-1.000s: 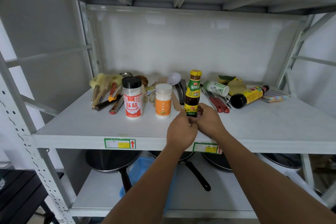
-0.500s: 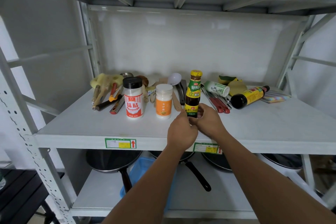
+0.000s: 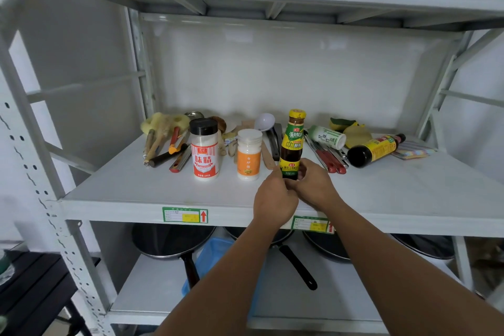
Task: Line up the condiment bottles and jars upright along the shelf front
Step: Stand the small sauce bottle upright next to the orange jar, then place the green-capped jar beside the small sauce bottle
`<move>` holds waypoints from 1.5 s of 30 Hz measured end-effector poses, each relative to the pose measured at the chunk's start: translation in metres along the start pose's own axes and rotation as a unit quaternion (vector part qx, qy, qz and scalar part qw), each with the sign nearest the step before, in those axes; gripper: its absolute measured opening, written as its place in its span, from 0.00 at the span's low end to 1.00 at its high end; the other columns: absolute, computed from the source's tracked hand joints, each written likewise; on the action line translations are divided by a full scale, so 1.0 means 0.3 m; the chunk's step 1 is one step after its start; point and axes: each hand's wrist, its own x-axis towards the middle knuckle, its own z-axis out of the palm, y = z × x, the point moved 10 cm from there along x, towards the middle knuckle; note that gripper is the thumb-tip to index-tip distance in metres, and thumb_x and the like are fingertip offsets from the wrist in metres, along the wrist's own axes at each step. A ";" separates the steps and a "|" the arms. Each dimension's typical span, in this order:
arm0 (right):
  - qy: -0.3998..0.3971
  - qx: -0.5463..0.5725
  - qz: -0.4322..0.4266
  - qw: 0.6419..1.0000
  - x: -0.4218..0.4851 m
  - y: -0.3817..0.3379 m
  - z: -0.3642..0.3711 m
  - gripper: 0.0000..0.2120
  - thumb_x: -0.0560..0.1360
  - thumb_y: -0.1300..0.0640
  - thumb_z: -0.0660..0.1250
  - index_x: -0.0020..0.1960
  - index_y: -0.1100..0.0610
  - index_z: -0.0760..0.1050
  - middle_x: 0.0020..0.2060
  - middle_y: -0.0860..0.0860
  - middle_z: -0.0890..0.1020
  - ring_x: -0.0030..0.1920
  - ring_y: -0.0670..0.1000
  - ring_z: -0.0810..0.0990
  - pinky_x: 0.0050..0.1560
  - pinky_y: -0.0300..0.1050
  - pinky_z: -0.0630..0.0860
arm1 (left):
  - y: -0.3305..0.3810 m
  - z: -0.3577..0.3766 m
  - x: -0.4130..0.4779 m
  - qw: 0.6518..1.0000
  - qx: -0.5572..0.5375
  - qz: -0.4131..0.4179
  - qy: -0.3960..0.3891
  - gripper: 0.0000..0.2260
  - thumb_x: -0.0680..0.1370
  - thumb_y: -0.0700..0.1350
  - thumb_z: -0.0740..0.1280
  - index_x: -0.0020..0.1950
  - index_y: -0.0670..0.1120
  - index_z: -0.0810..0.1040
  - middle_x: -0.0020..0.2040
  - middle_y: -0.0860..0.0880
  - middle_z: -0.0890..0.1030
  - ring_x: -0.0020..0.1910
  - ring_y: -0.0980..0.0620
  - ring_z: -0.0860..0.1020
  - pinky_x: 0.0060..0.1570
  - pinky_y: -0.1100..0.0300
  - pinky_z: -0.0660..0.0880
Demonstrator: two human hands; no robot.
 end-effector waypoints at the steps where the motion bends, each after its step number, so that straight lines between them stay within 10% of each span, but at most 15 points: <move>1: -0.005 -0.001 0.001 1.000 -0.004 -0.002 0.001 0.26 0.70 0.54 0.81 0.66 0.53 0.78 0.54 0.47 0.85 0.50 0.43 0.82 0.50 0.36 0.75 | 0.000 -0.004 -0.002 1.000 -0.010 0.000 -0.001 0.18 0.78 0.38 0.65 0.68 0.47 0.73 0.57 0.46 0.82 0.56 0.47 0.80 0.51 0.59 0.72; 7: -0.044 -0.024 0.014 0.999 -0.063 0.008 -0.057 0.37 0.73 0.53 0.79 0.78 0.57 0.69 0.72 0.55 0.78 0.71 0.53 0.78 0.72 0.49 0.74 | 0.032 -0.055 -0.042 0.998 -0.063 0.011 0.016 0.20 0.78 0.40 0.66 0.71 0.46 0.72 0.60 0.47 0.82 0.58 0.48 0.80 0.55 0.60 0.74; 21: 0.019 -0.101 0.034 0.994 -0.191 0.112 -0.354 0.19 0.78 0.62 0.68 0.68 0.54 0.79 0.56 0.52 0.84 0.51 0.49 0.82 0.54 0.38 0.75 | 0.210 -0.010 -0.142 0.983 -0.006 0.179 0.037 0.27 0.80 0.46 0.64 0.79 0.50 0.63 0.78 0.54 0.64 0.75 0.56 0.66 0.74 0.56 0.67; 45: 0.029 -0.341 -0.038 0.939 0.524 0.163 -0.335 0.22 0.76 0.57 0.72 0.68 0.62 0.75 0.61 0.61 0.81 0.64 0.63 0.79 0.61 0.56 0.77 | 0.293 0.283 0.087 0.970 0.035 0.238 -0.024 0.27 0.79 0.52 0.65 0.76 0.52 0.63 0.68 0.57 0.68 0.66 0.60 0.66 0.55 0.72 0.64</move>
